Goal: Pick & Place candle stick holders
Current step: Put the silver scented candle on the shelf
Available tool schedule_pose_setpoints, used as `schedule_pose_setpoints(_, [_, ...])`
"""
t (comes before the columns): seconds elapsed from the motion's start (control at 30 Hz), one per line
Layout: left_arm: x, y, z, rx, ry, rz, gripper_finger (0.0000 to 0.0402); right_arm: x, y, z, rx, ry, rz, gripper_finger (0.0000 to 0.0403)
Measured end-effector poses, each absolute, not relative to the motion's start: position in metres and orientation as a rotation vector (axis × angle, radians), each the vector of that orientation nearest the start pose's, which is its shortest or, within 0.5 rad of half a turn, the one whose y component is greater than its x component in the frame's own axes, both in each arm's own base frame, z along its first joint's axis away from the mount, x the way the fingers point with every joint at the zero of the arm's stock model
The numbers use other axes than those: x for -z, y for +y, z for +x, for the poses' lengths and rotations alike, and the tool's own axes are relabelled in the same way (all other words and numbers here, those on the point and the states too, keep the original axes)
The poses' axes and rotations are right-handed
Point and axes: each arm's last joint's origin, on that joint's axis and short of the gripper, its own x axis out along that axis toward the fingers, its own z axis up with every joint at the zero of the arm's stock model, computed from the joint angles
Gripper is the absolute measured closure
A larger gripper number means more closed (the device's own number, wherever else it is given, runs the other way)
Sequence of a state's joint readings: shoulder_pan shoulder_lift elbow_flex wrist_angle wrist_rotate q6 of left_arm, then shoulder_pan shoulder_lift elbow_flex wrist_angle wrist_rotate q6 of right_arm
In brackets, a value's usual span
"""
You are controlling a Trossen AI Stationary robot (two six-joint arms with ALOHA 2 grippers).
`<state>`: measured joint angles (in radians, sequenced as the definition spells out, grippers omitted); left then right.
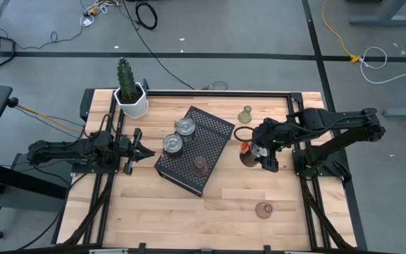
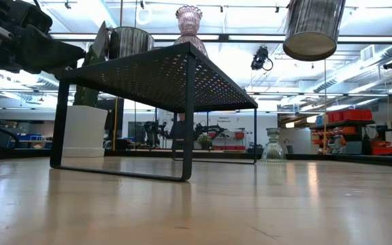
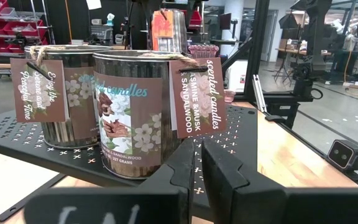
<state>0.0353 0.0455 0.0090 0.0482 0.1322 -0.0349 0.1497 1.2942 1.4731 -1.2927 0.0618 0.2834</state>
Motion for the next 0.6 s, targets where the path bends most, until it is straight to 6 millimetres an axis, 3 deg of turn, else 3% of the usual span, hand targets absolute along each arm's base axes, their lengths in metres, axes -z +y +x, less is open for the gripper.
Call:
schedule_pose_setpoints(0.23, [-0.168,0.0,0.1,0.098,-0.01,-0.034,0.0367,-0.376,0.027,0.227,0.09,1.099,0.157,0.0039])
schedule_pose_setpoints(0.6, [-0.168,0.0,0.1,0.097,-0.01,-0.034,0.0367,-0.405,0.01,0.252,0.141,1.091,0.168,0.0039])
